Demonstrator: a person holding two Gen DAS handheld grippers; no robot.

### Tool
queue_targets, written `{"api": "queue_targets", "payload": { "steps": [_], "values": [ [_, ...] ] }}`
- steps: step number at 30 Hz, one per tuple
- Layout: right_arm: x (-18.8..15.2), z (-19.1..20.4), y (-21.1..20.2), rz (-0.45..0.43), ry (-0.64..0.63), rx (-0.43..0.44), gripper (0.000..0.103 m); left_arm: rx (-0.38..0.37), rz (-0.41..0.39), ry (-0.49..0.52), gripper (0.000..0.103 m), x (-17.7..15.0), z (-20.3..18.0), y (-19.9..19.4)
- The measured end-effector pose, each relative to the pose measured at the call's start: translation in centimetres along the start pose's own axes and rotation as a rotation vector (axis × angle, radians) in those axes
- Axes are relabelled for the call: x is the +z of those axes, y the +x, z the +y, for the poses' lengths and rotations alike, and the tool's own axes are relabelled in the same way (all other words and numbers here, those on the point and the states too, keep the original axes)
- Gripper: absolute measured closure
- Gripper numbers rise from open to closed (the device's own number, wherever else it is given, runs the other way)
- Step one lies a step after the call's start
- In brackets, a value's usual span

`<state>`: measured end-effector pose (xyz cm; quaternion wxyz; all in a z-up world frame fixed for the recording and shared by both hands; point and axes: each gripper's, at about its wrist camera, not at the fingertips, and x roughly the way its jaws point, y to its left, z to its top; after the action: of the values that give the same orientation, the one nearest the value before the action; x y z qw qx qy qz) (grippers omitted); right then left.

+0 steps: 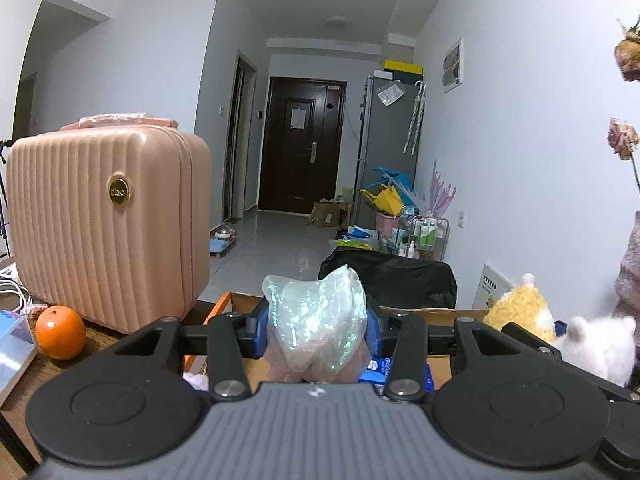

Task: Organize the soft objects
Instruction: 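Open the left tool releasing the bag while the right tool lowers the llama into the box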

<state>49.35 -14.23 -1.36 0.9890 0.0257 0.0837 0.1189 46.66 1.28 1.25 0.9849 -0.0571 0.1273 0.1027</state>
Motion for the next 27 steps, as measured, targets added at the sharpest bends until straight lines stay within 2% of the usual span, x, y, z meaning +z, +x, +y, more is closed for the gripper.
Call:
{"api": "queue_targets", "payload": {
  "steps": [8, 11, 13, 14, 15, 16, 19, 22, 27],
  "values": [
    [0.1, 0.3, 1.7, -0.003, -0.013, 0.001, 0.06, 0.019, 0.013, 0.001, 0.058, -0.1, 0.3, 1.5],
    [0.1, 0.2, 1.9, 0.0, -0.012, 0.004, 0.055, 0.022, 0.019, -0.004, 0.052, -0.1, 0.4, 1.7],
    [0.1, 0.1, 2.0, 0.01, -0.008, 0.006, 0.047, 0.023, 0.016, -0.012, 0.042, 0.0, 0.5, 1.6],
    [0.0, 0.0, 2.1, 0.017, -0.008, 0.007, 0.044, 0.02, 0.019, -0.021, 0.032, 0.0, 0.7, 1.6],
    [0.0, 0.0, 2.3, 0.027, -0.006, 0.006, 0.038, 0.026, 0.019, -0.034, 0.022, 0.1, 0.9, 1.5],
    [-0.1, -0.1, 2.4, 0.036, -0.004, 0.007, 0.029, 0.035, 0.014, -0.041, 0.019, 0.1, 1.0, 1.5],
    [-0.1, -0.3, 2.3, 0.037, 0.007, 0.002, 0.011, 0.063, 0.005, -0.059, 0.001, 0.3, 1.6, 1.3],
    [-0.1, -0.5, 2.1, 0.026, 0.014, -0.008, 0.001, 0.074, 0.002, -0.084, 0.0, 0.5, 2.1, 1.2],
    [-0.1, -0.6, 2.0, 0.029, 0.029, -0.011, 0.0, 0.084, 0.006, -0.097, 0.0, 0.6, 2.3, 1.1]
  ]
}}
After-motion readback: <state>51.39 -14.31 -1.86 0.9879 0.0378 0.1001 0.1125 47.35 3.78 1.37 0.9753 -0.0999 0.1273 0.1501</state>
